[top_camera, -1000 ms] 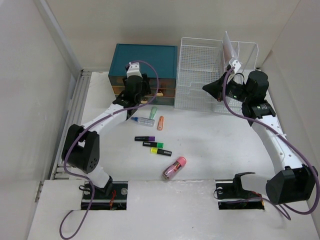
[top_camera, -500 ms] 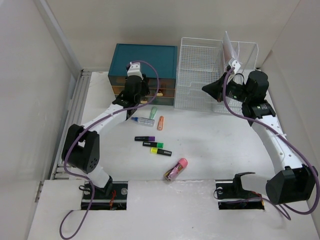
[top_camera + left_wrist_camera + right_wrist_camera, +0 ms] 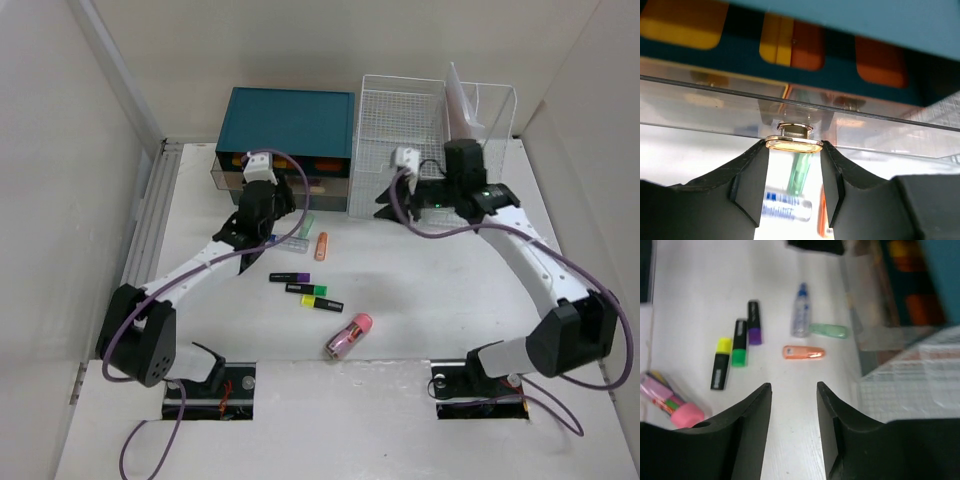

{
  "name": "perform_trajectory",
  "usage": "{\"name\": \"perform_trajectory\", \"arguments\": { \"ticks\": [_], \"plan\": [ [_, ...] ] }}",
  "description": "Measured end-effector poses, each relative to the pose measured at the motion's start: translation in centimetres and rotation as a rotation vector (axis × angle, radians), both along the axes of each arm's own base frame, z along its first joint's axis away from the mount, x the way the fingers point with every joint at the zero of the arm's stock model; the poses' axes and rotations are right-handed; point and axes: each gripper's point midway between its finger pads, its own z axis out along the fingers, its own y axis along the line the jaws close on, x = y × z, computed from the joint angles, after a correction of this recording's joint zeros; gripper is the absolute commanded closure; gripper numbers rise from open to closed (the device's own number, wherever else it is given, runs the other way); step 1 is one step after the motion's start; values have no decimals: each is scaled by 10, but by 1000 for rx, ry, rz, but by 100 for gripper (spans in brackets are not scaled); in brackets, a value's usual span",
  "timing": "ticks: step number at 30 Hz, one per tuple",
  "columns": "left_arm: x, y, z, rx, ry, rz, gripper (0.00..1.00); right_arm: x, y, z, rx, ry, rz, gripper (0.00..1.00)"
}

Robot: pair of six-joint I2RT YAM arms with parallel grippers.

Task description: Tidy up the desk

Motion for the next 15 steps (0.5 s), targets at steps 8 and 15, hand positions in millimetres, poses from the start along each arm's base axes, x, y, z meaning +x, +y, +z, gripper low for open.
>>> {"name": "perform_trajectory", "arguments": {
  "ticks": [8,15],
  "plan": [
    [-27,0,-3,-22,3,-9,98,-85,58,-123,-355,-78,360,37],
    [-34,0,-4,-36,3,-5,98,-113,67,-150,-488,-208,498,33]
  ]
}}
